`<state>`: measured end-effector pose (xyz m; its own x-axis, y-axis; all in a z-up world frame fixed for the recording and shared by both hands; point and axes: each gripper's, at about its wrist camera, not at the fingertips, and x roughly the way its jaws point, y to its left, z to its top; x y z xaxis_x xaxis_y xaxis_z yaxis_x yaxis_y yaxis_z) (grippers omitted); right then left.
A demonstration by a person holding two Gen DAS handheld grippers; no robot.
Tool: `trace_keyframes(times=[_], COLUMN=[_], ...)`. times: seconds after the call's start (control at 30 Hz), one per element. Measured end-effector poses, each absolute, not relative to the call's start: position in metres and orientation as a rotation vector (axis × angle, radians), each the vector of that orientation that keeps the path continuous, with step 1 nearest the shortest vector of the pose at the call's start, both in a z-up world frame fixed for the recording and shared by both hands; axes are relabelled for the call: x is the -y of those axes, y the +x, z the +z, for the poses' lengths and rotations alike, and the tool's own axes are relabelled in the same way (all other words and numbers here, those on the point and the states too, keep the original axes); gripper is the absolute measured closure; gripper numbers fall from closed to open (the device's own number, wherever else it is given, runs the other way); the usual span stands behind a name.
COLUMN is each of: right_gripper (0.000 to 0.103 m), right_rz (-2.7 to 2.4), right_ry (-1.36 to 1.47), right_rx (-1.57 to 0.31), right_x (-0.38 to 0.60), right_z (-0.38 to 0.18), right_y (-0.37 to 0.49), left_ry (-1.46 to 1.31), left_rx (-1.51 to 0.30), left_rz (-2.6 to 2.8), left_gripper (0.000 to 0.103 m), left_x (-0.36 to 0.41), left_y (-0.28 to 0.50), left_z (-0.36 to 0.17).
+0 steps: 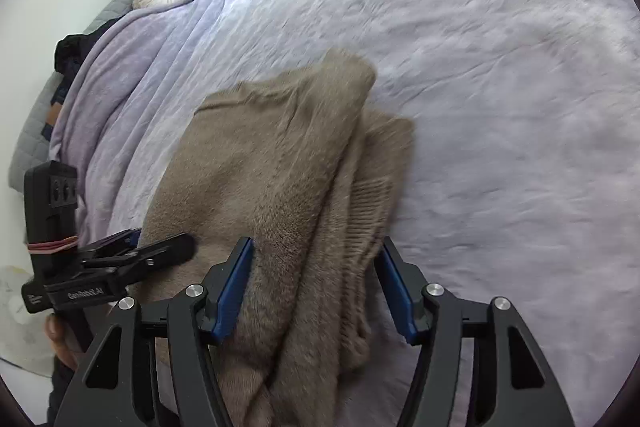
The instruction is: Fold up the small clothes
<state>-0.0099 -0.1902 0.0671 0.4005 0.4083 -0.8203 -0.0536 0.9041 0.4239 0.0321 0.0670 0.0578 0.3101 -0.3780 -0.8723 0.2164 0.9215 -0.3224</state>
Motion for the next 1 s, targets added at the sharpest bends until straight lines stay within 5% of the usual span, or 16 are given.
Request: trace_keyframes(times=[0.23, 0.37, 0.5, 0.57, 1.0], right_gripper=[0.038, 0.038, 0.038, 0.04, 0.039], right_rz=[0.373, 0.493, 0.535, 0.52, 0.488], right_ry=[-0.081, -0.257, -0.256, -0.223, -0.149], right_rx=[-0.922, -0.883, -0.962, -1.054, -0.988], right_x=[0.141, 0.105, 0.103, 0.113, 0.136], right_z=[0.132, 0.131, 0.104, 0.079, 0.121], right_y=[-0.059, -0.08, -0.077, -0.067, 0.002], left_ry=[-0.027, 0.059, 0.058, 0.068, 0.146], left_rx=[-1.005, -1.023, -1.051, -1.053, -1.017], left_rz=[-0.285, -0.225, -0.198, -0.172, -0.199], left_gripper=[0.019, 0.019, 0.016, 0.0, 0.0], left_x=[-0.072, -0.063, -0.077, -0.081, -0.037], left_y=[0.012, 0.023, 0.02, 0.012, 0.067], left_z=[0.1, 0.082, 0.061, 0.054, 0.075])
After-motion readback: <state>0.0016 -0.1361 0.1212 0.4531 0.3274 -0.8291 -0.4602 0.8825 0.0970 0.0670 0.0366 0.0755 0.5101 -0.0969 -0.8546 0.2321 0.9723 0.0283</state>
